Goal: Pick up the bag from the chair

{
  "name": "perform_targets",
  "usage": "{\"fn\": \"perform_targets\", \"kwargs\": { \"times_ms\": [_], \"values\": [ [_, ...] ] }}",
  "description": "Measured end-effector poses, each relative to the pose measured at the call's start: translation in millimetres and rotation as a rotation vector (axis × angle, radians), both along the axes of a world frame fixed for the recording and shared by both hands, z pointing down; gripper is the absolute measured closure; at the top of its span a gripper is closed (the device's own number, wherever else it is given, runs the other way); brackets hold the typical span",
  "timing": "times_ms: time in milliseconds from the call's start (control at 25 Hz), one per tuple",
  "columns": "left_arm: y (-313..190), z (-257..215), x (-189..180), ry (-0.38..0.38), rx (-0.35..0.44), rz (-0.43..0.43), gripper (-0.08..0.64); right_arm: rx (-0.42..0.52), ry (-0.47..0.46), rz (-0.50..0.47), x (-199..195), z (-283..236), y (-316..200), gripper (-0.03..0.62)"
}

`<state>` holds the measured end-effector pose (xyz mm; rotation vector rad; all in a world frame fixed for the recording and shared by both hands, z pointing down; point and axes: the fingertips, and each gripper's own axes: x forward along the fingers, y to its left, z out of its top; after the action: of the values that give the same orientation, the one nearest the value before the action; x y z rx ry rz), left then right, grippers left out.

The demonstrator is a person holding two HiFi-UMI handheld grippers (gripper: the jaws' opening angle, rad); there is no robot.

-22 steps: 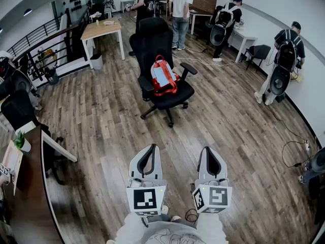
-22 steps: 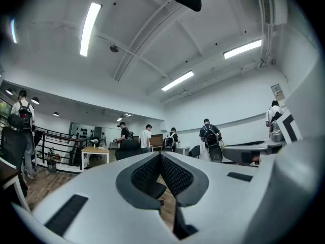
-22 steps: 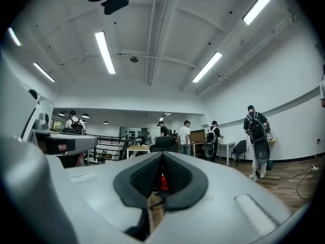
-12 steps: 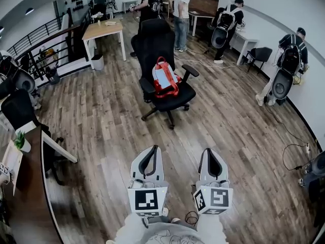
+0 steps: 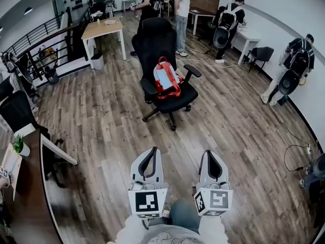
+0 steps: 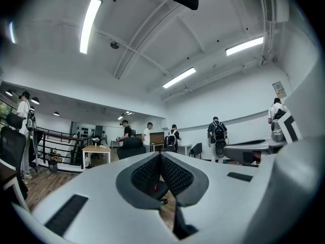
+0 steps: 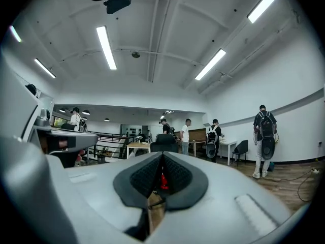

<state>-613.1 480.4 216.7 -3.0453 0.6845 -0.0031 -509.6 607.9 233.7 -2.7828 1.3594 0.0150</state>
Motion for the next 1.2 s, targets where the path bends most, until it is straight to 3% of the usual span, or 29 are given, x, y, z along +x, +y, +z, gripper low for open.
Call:
{"fn": "perform_targets", "kwargs": {
  "times_ms": [200, 360, 600, 880, 1200],
  "values": [
    [-24, 9, 20, -0.015, -0.018, -0.029, 0.554, -0.005, -0.023, -0.027, 25, 11, -23, 0.584],
    [-52, 17, 55, -0.027, -0.019, -0.053, 0.554, -0.009, -0.023, -0.041, 67, 16, -50, 0.584],
    [-97, 13, 144, 0.004, -0.028, -0.062, 0.554, -0.012, -0.016, -0.090, 164, 15, -99, 0.584],
    [-160, 6, 255, 0.003, -0.011, -0.159, 0.554, 0.001, 0.017, -0.132, 296, -3, -152, 0.584],
    [-217, 17, 337, -0.035, -0.004, -0.215, 0.554, 0.002, -0.011, -0.149, 399, 12, -194, 0.584]
  ]
}}
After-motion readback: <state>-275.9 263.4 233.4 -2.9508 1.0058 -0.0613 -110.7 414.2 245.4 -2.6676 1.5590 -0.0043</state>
